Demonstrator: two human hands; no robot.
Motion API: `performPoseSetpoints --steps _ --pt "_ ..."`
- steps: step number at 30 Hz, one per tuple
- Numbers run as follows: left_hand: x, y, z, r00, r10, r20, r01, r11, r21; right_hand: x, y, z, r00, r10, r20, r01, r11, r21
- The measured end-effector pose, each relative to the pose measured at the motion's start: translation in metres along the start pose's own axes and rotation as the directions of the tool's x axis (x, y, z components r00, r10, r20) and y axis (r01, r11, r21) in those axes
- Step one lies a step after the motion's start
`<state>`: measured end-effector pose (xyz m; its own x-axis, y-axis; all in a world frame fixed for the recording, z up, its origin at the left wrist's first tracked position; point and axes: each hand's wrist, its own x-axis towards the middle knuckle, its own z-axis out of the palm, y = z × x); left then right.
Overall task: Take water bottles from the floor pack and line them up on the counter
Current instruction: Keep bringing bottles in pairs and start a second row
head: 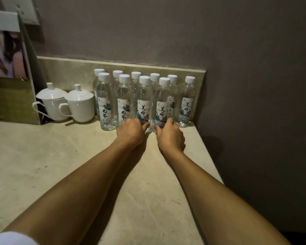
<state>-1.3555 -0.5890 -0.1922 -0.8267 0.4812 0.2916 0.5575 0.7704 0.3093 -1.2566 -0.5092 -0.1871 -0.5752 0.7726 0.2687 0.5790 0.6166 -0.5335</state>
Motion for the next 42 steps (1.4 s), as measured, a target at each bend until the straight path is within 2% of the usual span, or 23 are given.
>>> performPoseSetpoints --steps 14,22,26,29,36,42 --pt "-0.009 0.005 -0.005 0.998 0.01 -0.057 -0.01 1.0 0.006 0.002 -0.001 0.004 0.999 0.0 -0.034 -0.001 0.999 -0.05" --pt "-0.01 0.004 -0.003 0.998 0.008 -0.059 -0.011 0.999 -0.047 0.003 0.001 0.007 0.998 -0.014 -0.066 0.009 0.996 -0.084" --pt "-0.016 0.004 -0.014 1.0 -0.014 -0.021 0.013 0.997 -0.081 0.002 -0.003 0.001 1.0 -0.018 0.007 0.019 0.999 -0.048" --pt "-0.022 0.011 -0.027 1.0 0.003 0.018 -0.001 0.992 -0.129 0.005 -0.006 -0.018 0.996 -0.026 0.087 0.023 0.999 0.045" --pt "-0.038 0.072 -0.056 0.988 0.156 -0.004 -0.148 0.93 -0.337 0.006 0.024 -0.082 0.997 -0.066 0.034 0.059 0.984 0.169" --pt "-0.063 0.174 -0.07 0.982 0.176 -0.07 -0.189 0.921 -0.341 0.011 0.094 -0.165 0.992 -0.093 -0.086 0.104 0.987 0.125"
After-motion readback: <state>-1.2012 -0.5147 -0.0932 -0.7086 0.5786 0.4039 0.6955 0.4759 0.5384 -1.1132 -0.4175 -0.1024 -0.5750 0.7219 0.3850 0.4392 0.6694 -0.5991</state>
